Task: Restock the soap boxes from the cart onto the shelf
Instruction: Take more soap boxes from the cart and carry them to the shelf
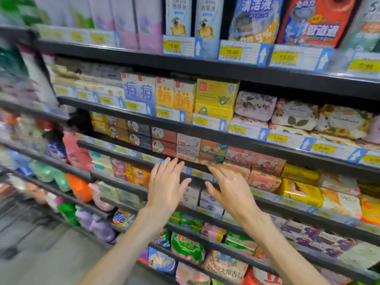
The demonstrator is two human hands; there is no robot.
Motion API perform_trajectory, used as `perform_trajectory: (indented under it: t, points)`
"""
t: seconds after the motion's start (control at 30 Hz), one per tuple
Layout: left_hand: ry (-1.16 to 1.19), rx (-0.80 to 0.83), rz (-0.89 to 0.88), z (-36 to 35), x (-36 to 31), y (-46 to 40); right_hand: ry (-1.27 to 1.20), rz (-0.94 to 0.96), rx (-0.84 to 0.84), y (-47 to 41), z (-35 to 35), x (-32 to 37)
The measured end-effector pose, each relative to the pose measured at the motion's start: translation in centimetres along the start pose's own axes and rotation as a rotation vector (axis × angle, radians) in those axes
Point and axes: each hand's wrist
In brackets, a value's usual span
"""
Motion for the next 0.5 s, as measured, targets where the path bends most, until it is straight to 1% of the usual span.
perform_trajectory:
  t: [0.1, 0.23, 0.33, 0.5]
  points:
    - [-0.089, -0.015, 0.165, 3.6, 4.4, 4.6, -0.076, 0.193, 0.017, -1.9, -0.9, 4.6]
    - [-0.217, -0.016, 0.385, 8.8, 10.1, 11.5, -0.196, 0.377, 0.031, -4.0, -2.0, 12.3]
    - [-0.302, -0.044, 0.545, 13.0, 14.3, 17.2, -0.286, 0.527, 0.054, -5.4, -3.2, 19.4]
    - [-0.402, -0.062, 0.730, 19.5, 21.4, 26.1, -0.404, 0.722, 0.089, -6.6, -3.9, 33.0]
Point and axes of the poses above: each hand's wrist, its own y-axis away from the middle knuckle, its own z-axis out of the back of the hand, x = y × z, and after that the axes turned 3 degrees about -z, right-handed
